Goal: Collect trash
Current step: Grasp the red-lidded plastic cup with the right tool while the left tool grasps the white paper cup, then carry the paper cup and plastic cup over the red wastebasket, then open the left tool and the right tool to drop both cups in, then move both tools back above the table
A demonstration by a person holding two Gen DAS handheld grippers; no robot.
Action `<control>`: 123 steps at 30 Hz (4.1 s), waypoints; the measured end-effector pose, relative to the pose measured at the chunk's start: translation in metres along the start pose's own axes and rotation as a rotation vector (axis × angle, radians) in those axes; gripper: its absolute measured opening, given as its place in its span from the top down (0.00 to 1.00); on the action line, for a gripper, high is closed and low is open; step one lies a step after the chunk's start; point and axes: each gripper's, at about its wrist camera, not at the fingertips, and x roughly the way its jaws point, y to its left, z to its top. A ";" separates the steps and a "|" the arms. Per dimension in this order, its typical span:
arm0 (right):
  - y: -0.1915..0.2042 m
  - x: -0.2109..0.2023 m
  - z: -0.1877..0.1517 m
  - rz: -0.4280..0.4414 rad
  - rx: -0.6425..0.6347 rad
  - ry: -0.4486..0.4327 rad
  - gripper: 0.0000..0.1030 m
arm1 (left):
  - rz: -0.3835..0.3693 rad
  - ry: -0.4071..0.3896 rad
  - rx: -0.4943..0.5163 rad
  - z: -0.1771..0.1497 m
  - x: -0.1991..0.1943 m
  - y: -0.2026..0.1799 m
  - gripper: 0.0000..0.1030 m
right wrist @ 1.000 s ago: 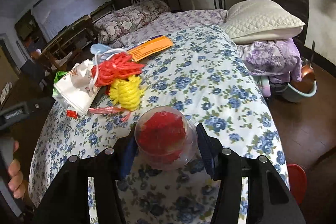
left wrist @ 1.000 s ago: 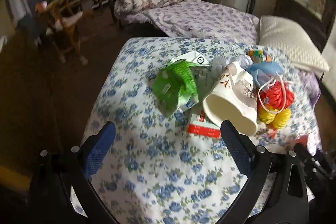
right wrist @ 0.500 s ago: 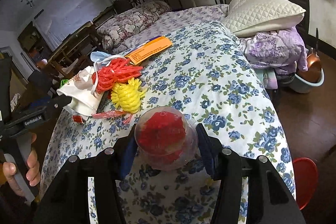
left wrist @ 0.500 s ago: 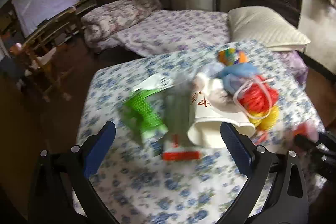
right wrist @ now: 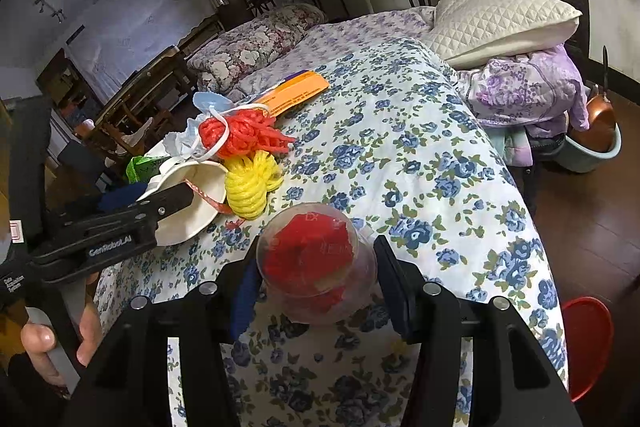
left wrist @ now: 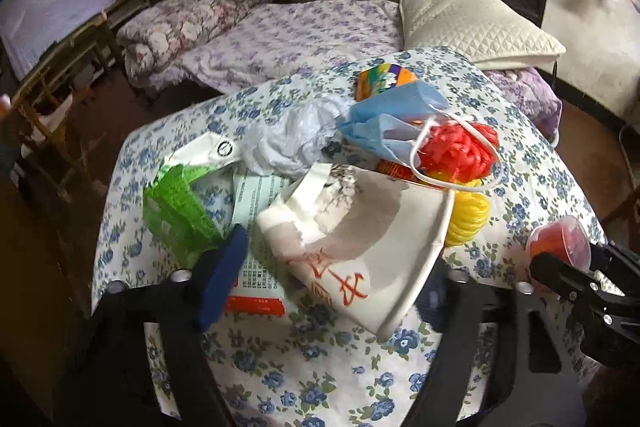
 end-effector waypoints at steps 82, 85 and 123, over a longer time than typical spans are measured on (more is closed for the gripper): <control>-0.376 -0.071 -0.180 -0.377 0.353 0.268 0.48 | -0.233 0.391 0.299 -0.112 0.097 -0.458 0.94; -0.383 -0.058 -0.184 -0.376 0.366 0.293 0.48 | -0.234 0.434 0.289 -0.117 0.114 -0.459 0.94; -0.263 -0.151 -0.114 -0.505 0.069 0.103 0.06 | -0.314 -0.060 0.187 -0.072 -0.128 -0.351 0.07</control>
